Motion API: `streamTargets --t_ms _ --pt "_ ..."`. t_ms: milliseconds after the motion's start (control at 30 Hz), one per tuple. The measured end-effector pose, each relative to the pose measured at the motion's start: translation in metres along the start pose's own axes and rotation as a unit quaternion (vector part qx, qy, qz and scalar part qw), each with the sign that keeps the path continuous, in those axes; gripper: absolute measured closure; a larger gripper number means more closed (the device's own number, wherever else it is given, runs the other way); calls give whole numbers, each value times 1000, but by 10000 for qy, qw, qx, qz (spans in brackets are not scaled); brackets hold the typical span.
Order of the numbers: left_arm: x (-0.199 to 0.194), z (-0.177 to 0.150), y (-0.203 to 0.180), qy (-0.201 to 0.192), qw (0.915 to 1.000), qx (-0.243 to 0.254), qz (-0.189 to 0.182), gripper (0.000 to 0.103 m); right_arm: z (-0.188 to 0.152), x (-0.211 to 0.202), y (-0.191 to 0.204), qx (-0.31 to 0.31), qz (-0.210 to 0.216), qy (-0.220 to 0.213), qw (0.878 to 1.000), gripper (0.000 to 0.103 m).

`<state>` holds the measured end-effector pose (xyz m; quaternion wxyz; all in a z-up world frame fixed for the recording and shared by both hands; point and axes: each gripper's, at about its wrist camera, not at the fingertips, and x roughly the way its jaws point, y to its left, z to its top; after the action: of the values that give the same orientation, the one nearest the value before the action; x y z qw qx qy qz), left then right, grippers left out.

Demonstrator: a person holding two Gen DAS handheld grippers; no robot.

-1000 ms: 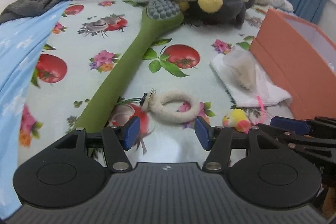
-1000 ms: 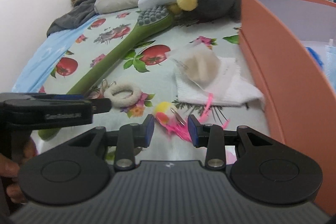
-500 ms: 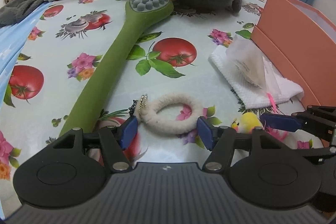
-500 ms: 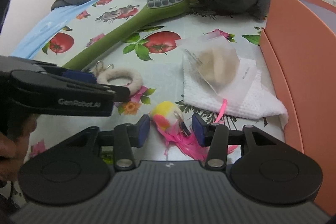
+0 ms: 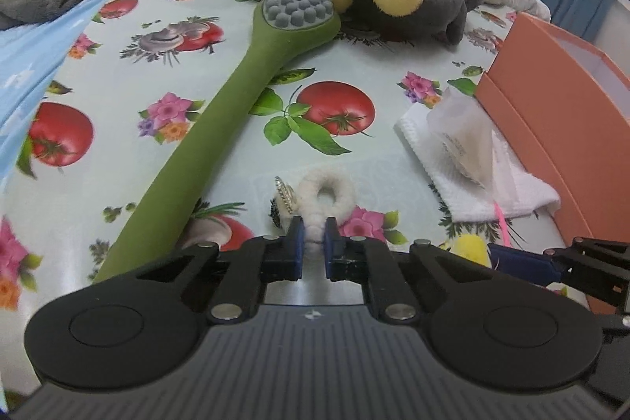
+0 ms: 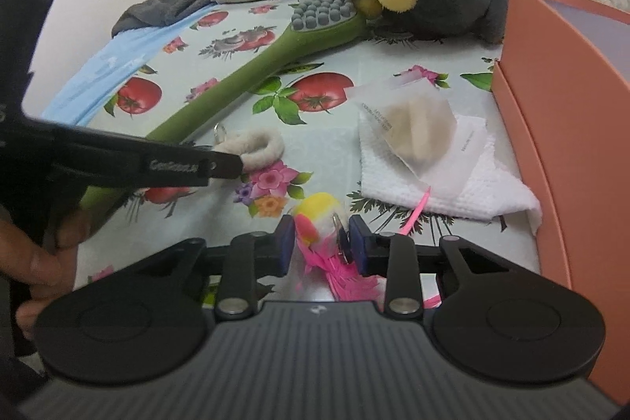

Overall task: Organize soft objects
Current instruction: 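Lower the right gripper onto the yellow chick toy with pink feathers, then grasp the white fabric ring with the left gripper while the right gripper closes on the chick, then carry the white ring and chick toy over the pink box with both tools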

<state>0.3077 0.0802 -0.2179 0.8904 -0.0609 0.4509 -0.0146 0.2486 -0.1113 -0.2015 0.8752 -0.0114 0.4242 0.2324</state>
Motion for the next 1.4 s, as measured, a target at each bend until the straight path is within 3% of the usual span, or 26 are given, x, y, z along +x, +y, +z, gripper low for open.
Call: streamTargets --t_ms 367,467,767,1400 --pt "-65 -38 -16 -184 9992 -348 -101 91 -11 -52 6 84 -12 -264 9996 70" --pt "-86 -50 -24 -265 9989 -371 -49 91 -13 -75 3 383 90 -314 9987 70" --pt "-156 -71 -37 -664 9926 -949 -358 91 -13 -137 15 418 -31 -744 9963 70" --pt "-259 -95 -75 -1137 9895 -574 -680 91 -31 -236 38 405 -309 -1395 9889 69"
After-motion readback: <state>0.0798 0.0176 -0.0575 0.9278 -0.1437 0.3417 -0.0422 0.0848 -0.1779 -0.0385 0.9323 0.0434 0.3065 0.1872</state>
